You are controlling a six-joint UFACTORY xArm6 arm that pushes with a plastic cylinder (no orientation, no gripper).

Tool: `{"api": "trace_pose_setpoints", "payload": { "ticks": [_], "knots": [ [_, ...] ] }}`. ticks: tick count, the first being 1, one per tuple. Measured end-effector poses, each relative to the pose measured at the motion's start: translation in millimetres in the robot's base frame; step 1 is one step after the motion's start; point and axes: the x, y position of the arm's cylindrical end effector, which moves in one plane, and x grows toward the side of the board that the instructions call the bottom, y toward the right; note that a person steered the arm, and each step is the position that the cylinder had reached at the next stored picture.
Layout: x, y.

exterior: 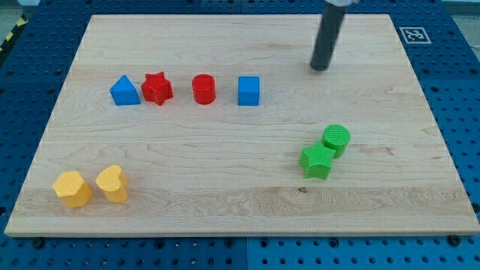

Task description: Slide the red circle closer to the yellow heart

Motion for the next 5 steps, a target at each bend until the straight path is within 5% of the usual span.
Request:
{"api": "trace_pose_setpoints", "payload": {
  "ticks": [2,5],
  "knots": [
    [-3,-120],
    [71,-216]
  ]
}}
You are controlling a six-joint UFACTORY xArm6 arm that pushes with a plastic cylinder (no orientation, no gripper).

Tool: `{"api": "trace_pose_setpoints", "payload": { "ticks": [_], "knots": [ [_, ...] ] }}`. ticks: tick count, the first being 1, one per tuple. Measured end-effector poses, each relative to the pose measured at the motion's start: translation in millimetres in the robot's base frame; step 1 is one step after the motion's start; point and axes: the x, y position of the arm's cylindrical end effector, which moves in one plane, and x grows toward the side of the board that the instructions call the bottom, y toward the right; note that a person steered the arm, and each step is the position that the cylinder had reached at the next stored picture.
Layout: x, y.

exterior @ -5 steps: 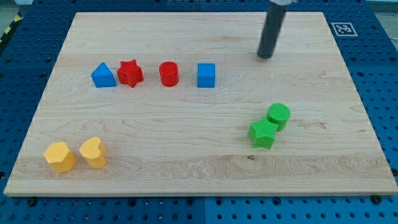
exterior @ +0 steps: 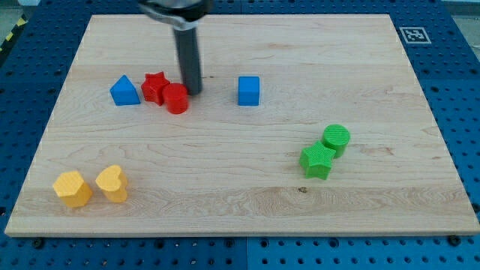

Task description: Slide the red circle closer to the yellow heart

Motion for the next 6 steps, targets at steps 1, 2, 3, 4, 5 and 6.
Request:
{"api": "trace_pose_setpoints", "payload": {
  "ticks": [1,2,3,4,5,6],
  "knots": [
    [10,-27],
    [28,-41],
    [57,-41],
    [83,-41],
    [91,-41],
    [91,-40]
  ]
}}
